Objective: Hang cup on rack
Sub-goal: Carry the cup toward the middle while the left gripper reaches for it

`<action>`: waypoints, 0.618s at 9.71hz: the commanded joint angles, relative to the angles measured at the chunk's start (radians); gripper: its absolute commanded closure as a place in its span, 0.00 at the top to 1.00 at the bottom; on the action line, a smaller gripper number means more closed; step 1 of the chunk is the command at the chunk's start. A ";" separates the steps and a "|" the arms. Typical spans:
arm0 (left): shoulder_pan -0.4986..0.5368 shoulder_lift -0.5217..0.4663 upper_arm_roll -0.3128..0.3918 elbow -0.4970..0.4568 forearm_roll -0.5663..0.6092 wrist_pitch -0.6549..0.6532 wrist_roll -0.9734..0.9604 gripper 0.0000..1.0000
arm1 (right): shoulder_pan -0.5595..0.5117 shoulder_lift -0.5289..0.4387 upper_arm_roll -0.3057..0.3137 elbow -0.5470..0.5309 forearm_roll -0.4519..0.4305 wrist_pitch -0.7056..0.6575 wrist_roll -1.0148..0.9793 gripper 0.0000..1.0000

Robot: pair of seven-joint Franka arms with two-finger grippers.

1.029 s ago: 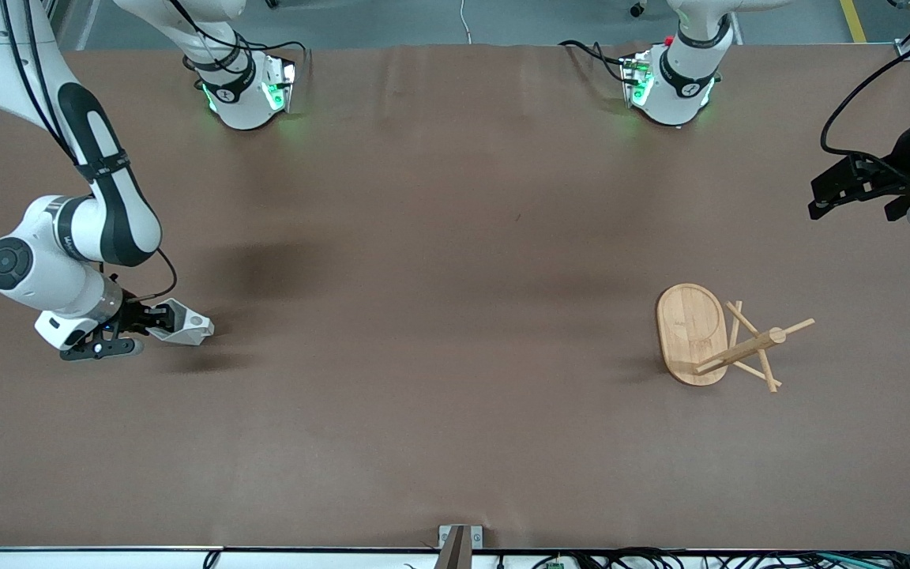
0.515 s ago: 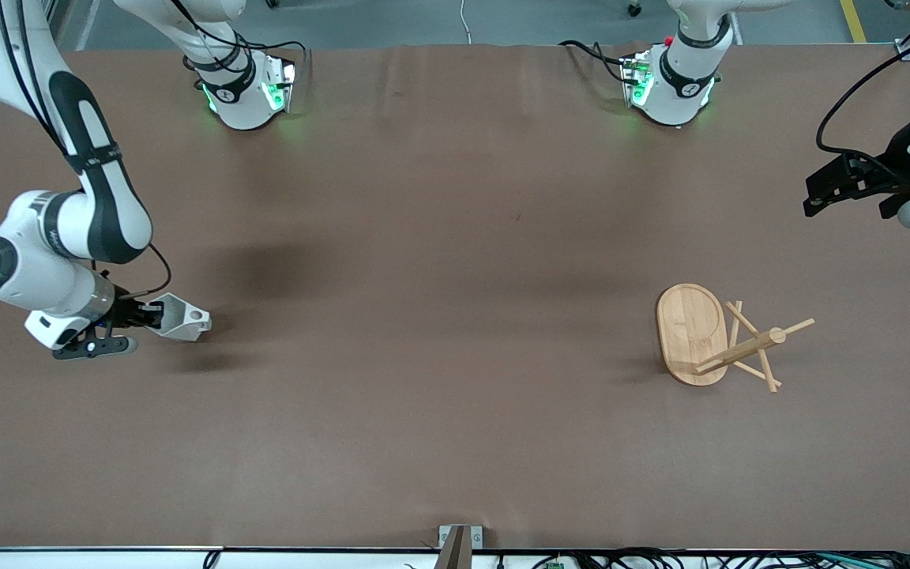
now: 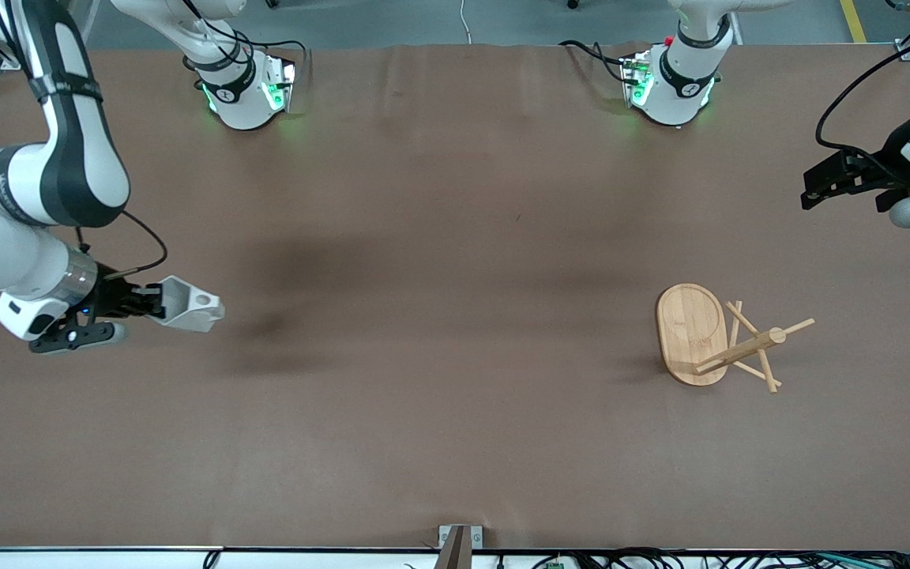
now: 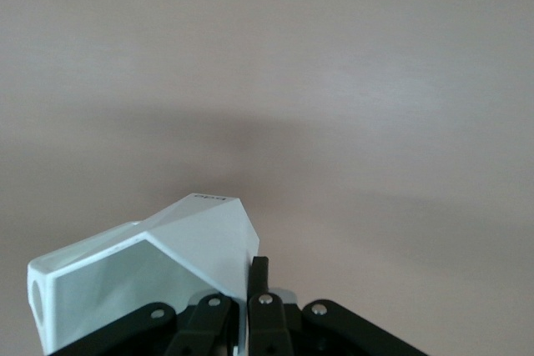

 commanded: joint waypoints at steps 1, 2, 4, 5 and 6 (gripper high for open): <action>-0.012 0.026 -0.015 0.005 -0.021 -0.004 0.051 1.00 | 0.083 -0.023 -0.002 0.016 0.109 -0.043 0.080 0.01; -0.011 0.026 -0.048 0.005 -0.038 0.016 0.069 1.00 | 0.111 -0.021 -0.002 0.016 0.207 -0.046 0.077 0.01; -0.019 0.030 -0.173 -0.002 -0.122 0.112 0.107 1.00 | 0.188 -0.018 -0.002 0.030 0.332 -0.043 0.080 0.01; -0.034 0.030 -0.258 -0.006 -0.123 0.149 0.130 1.00 | 0.194 -0.017 -0.002 0.031 0.422 -0.045 0.078 0.01; -0.058 0.032 -0.319 -0.006 -0.127 0.186 0.132 1.00 | 0.200 -0.017 -0.001 0.031 0.514 -0.055 0.069 0.01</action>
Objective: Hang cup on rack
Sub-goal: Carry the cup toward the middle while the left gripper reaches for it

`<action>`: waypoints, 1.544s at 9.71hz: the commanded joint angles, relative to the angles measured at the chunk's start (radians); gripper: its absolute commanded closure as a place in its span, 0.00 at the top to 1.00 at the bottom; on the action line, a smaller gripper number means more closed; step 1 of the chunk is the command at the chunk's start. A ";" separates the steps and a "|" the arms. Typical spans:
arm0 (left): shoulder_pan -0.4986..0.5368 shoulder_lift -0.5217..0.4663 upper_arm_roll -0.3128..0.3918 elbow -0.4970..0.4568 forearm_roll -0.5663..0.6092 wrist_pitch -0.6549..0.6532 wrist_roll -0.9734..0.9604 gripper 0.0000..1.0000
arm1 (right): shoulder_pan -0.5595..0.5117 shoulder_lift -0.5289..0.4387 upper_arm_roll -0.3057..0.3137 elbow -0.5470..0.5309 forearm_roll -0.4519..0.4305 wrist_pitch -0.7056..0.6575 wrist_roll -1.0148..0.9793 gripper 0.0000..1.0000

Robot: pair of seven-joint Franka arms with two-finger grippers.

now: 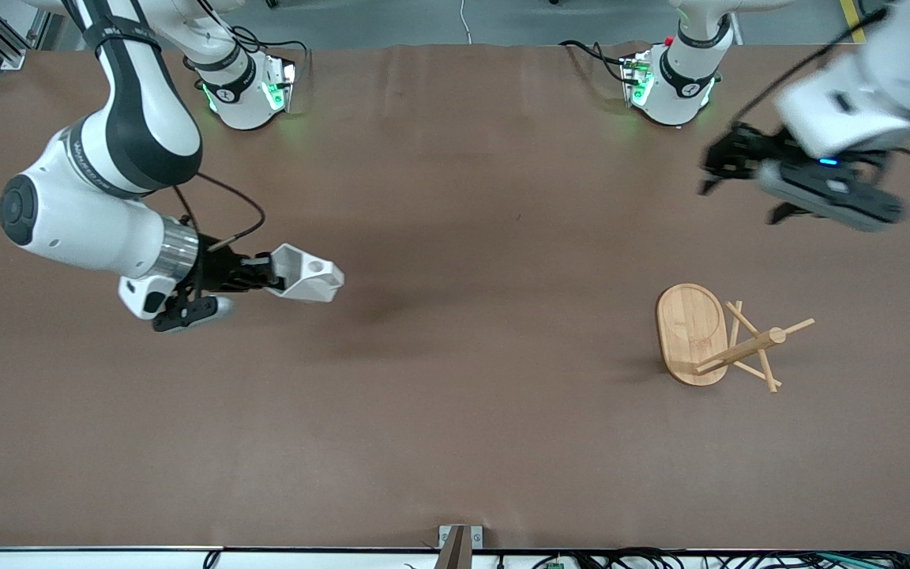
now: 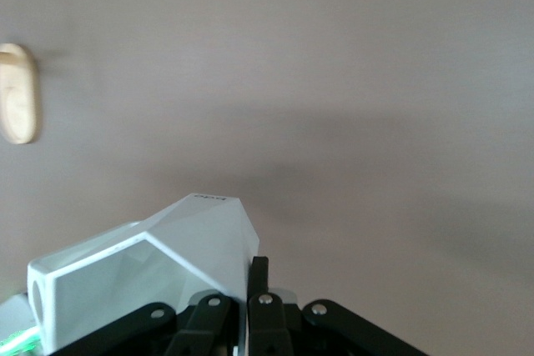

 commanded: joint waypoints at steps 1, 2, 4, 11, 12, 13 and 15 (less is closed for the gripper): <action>-0.050 0.047 -0.119 -0.013 -0.003 0.110 0.054 1.00 | 0.014 -0.002 -0.006 0.010 0.225 -0.039 -0.013 0.01; -0.091 0.071 -0.176 -0.011 0.000 0.179 0.056 1.00 | 0.025 0.001 -0.006 0.010 0.355 -0.042 -0.060 0.02; -0.168 0.129 -0.190 -0.014 0.000 0.264 0.071 1.00 | 0.043 0.027 -0.006 0.010 0.482 -0.082 -0.134 0.02; -0.257 0.288 -0.213 -0.014 0.001 0.424 0.318 1.00 | 0.075 0.086 -0.006 0.010 0.629 -0.363 -0.211 0.01; -0.282 0.283 -0.214 -0.020 -0.002 0.424 0.301 1.00 | 0.074 0.089 -0.006 0.010 0.646 -0.375 -0.230 0.01; -0.297 0.274 -0.216 -0.040 0.003 0.424 0.287 1.00 | 0.077 0.089 -0.006 0.010 0.674 -0.387 -0.238 0.01; -0.315 0.270 -0.216 -0.045 0.012 0.424 0.289 1.00 | 0.077 0.093 -0.007 0.010 0.737 -0.386 -0.243 0.01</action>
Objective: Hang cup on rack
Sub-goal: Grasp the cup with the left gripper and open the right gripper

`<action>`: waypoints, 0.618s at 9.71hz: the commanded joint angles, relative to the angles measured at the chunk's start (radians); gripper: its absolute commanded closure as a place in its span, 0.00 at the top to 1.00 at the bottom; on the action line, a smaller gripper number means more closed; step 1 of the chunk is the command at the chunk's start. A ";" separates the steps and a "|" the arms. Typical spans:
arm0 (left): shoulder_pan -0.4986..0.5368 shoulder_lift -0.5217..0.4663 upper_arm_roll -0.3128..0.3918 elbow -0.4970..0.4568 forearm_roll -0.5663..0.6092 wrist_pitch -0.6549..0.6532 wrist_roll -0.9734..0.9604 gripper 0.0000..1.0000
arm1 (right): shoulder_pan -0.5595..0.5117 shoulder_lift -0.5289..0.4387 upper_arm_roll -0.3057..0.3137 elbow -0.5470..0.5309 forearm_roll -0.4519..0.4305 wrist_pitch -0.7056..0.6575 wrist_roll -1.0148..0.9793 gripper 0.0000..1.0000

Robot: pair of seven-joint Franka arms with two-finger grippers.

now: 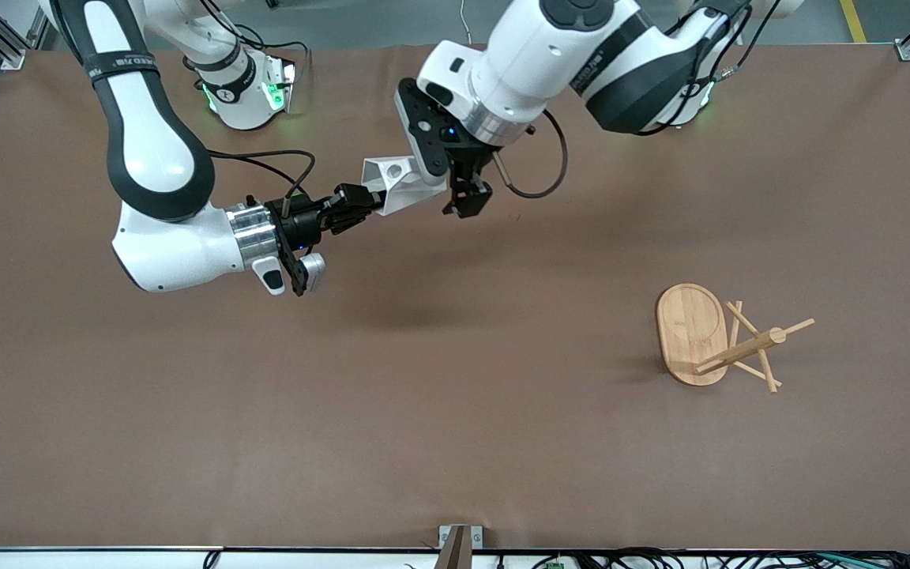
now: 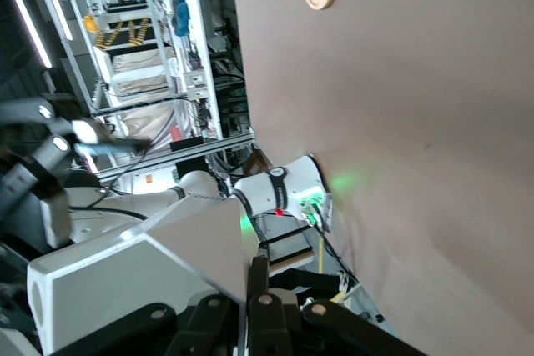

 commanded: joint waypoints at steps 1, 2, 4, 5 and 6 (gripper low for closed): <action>-0.009 0.000 -0.002 -0.034 0.013 0.006 -0.001 1.00 | 0.002 0.012 -0.003 0.006 0.078 -0.012 -0.040 0.01; -0.009 -0.013 -0.002 -0.048 0.013 0.005 0.000 1.00 | 0.002 0.017 -0.003 0.008 0.081 -0.004 -0.050 0.02; -0.014 -0.003 -0.002 -0.050 0.013 0.014 0.001 1.00 | 0.005 0.017 -0.003 0.008 0.081 -0.004 -0.049 0.02; -0.015 -0.003 -0.002 -0.051 0.013 0.014 0.004 0.95 | 0.004 0.017 -0.003 0.008 0.081 -0.006 -0.048 0.02; -0.015 -0.003 -0.002 -0.051 0.013 0.014 0.011 0.66 | 0.004 0.017 -0.003 0.008 0.081 -0.007 -0.044 0.02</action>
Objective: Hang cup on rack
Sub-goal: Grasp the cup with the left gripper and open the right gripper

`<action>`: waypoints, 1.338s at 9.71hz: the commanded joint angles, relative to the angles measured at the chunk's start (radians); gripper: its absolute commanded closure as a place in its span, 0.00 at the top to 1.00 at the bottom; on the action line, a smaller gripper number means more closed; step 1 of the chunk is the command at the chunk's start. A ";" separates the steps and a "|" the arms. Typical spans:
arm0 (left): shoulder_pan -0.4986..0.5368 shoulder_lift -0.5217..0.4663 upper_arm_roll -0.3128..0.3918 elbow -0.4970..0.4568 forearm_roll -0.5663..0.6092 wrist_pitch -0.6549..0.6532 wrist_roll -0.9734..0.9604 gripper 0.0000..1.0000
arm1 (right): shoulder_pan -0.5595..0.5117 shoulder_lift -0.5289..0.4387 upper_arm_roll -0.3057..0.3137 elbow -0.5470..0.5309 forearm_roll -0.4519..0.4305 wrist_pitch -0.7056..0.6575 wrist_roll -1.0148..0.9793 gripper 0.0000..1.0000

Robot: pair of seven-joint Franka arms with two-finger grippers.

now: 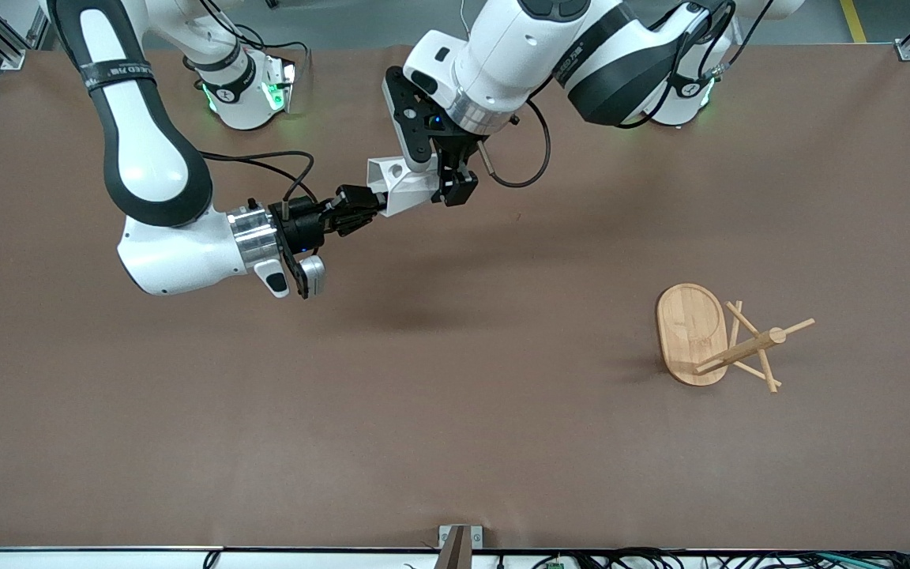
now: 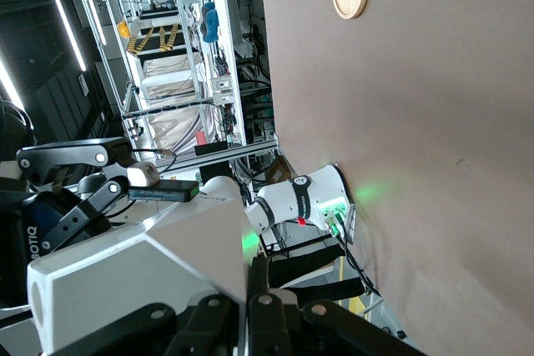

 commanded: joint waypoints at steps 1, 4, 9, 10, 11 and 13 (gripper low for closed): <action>-0.003 -0.001 0.001 -0.041 0.011 0.013 0.000 0.46 | 0.000 0.000 -0.003 0.007 0.032 -0.009 -0.001 0.02; 0.012 0.000 0.004 -0.036 0.009 0.013 -0.014 0.14 | -0.006 -0.001 -0.003 0.008 0.032 -0.011 0.010 0.32; 0.030 0.000 0.063 -0.027 0.075 0.013 -0.179 0.00 | -0.031 -0.032 -0.081 0.030 -0.058 0.029 0.010 1.00; 0.039 0.000 0.077 -0.027 0.075 0.013 -0.253 0.00 | -0.031 -0.052 -0.116 0.030 -0.171 0.076 0.010 1.00; 0.046 -0.001 0.092 -0.027 0.077 0.009 -0.419 0.00 | -0.034 -0.067 -0.144 0.030 -0.279 0.105 0.010 1.00; 0.065 0.000 0.119 -0.031 0.115 0.001 -0.650 0.00 | -0.037 -0.115 -0.205 0.030 -0.527 0.176 0.010 1.00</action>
